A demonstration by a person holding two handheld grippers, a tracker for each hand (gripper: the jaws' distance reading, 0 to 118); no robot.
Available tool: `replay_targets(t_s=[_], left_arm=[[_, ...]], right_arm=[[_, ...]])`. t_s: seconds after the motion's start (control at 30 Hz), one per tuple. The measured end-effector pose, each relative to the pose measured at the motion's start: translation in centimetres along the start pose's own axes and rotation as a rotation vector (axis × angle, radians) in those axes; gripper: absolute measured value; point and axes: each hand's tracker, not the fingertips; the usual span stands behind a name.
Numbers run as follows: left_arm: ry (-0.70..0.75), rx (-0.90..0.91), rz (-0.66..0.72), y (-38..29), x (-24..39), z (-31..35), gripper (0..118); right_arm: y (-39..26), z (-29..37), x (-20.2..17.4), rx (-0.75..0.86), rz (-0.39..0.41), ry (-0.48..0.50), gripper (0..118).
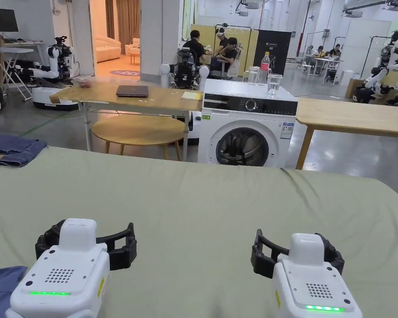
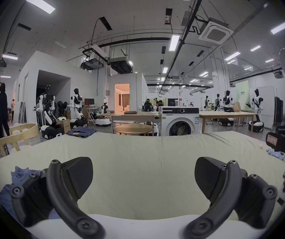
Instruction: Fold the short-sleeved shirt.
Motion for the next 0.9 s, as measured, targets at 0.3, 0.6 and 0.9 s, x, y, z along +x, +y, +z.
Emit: replay_targets(t_s=[0.3,0.6,0.9], left_arm=[[-0.008,-0.025,0.028,-0.3,-0.6,-0.8,117],[-0.028,-0.024,0.001,0.1,0.5,-0.2,117],[-0.030,-0.024,0.005,0.3,0.8,-0.2,117]], right_arm=[[-0.3,0.2,0.0,-0.021,-0.001,-0.007,107],[-0.4,0.5,-0.2,-0.030,0.014,-0.006,107],[-0.1,0.5,0.0,-0.028,0.005,-0.005,107]])
